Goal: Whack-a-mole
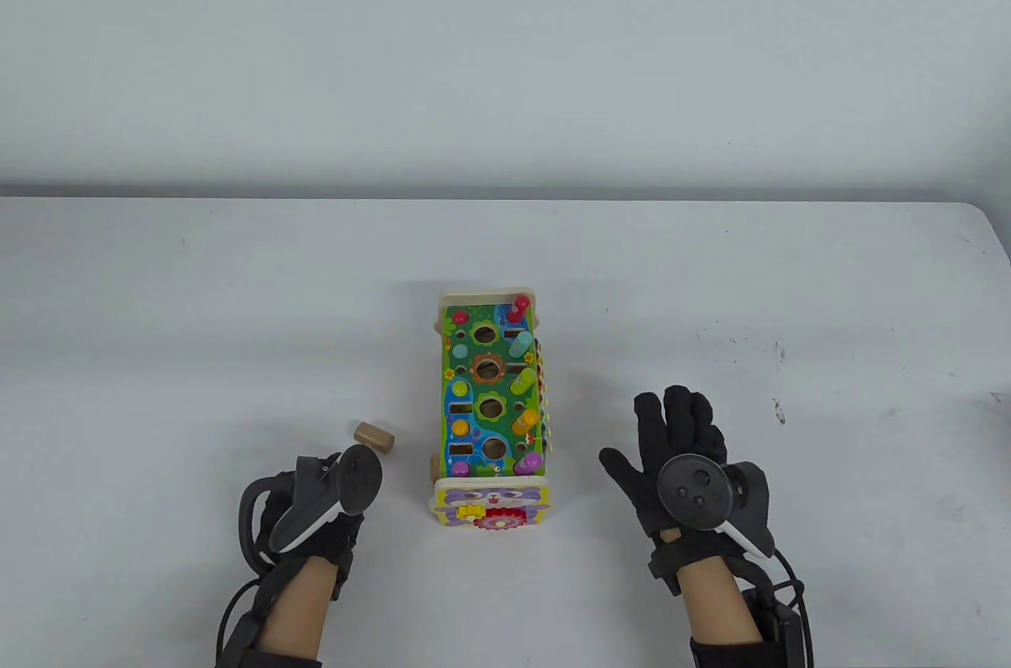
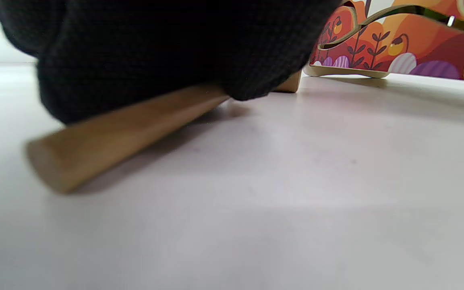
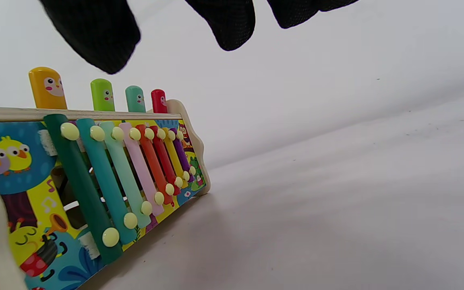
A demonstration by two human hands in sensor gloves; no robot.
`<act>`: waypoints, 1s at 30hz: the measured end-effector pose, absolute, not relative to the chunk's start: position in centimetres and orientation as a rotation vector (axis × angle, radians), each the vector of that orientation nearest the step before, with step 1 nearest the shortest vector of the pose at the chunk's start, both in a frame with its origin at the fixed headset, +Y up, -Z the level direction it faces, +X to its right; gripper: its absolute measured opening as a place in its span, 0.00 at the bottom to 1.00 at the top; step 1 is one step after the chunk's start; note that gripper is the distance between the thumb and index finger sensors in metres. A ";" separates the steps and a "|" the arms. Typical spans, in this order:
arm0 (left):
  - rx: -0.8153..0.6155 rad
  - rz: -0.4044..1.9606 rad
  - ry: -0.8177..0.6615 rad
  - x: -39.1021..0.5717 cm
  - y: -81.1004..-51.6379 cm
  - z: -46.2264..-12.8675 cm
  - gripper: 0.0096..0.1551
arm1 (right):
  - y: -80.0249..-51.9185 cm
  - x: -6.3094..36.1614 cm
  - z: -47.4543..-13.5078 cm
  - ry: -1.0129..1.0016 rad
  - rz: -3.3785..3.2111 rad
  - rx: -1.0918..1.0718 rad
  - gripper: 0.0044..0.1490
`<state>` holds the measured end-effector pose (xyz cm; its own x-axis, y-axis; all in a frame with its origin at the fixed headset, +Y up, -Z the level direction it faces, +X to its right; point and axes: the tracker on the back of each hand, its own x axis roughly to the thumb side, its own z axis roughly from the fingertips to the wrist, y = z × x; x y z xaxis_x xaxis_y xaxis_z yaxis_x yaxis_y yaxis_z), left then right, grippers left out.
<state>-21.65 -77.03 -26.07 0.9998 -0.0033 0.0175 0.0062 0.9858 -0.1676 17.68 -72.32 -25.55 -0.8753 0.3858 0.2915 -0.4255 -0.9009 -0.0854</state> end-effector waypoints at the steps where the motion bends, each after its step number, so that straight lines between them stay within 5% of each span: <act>1: -0.168 0.000 -0.018 -21.7 -77.0 -26.1 0.28 | -72.3 17.6 -25.5 -0.205 2.686 0.377 0.50; 8: -0.124 0.097 -0.024 -22.3 -76.0 -25.6 0.32 | -72.2 17.2 -25.4 -0.212 2.703 0.398 0.50; 17: 0.180 0.207 -0.168 -21.6 -72.7 -23.2 0.43 | -71.8 16.5 -25.0 -0.250 2.711 0.446 0.50; 30: 0.140 0.174 -0.317 -19.1 -72.1 -22.3 0.48 | -71.7 16.1 -24.9 -0.283 2.714 0.493 0.51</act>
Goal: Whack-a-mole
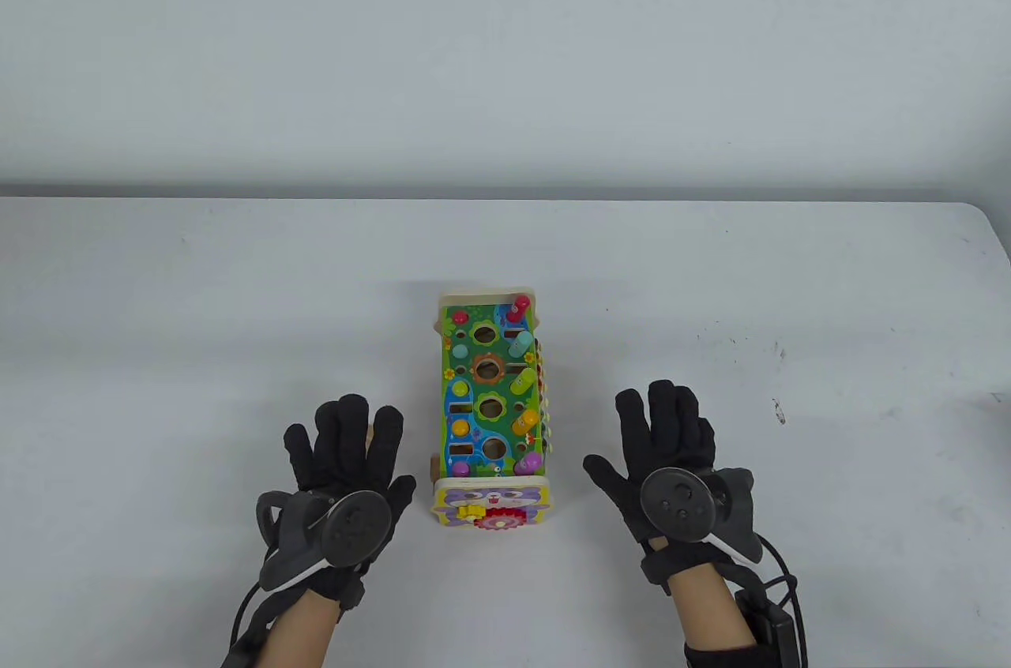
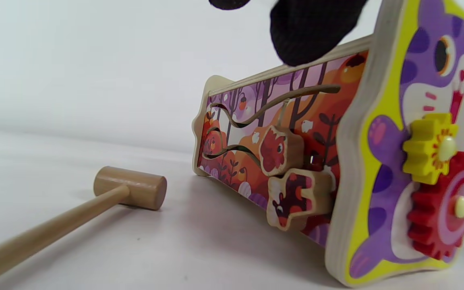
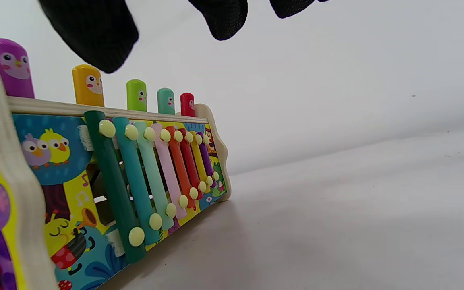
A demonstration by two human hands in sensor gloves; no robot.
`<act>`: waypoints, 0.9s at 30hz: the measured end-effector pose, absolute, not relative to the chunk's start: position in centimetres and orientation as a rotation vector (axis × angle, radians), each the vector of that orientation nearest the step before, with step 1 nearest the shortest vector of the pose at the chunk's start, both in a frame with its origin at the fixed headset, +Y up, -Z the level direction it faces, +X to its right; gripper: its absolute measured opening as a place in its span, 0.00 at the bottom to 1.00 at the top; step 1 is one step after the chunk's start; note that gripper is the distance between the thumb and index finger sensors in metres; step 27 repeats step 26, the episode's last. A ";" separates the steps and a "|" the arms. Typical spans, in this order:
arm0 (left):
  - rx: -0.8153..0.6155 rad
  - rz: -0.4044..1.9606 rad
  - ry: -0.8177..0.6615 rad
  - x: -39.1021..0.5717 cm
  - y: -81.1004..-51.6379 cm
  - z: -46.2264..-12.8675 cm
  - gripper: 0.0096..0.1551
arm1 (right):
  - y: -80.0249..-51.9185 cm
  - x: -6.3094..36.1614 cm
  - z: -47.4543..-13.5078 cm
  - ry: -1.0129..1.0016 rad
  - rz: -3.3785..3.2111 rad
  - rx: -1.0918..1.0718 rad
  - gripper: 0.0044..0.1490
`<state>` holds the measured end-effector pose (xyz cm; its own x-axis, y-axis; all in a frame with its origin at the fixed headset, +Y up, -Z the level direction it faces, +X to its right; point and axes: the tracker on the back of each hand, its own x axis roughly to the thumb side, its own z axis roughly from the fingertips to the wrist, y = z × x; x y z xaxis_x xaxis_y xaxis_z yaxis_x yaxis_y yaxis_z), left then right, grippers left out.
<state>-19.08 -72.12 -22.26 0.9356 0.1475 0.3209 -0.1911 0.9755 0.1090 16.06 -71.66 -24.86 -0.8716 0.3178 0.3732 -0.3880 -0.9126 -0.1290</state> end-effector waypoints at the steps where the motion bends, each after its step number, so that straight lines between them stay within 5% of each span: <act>1: 0.140 0.177 -0.317 -19.1 -72.2 -22.3 0.48 | -71.7 16.1 -24.9 -0.283 2.713 0.494 0.51; 27: 0.132 0.211 -0.324 -19.2 -72.3 -22.3 0.48 | -71.8 16.1 -24.9 -0.268 2.690 0.481 0.51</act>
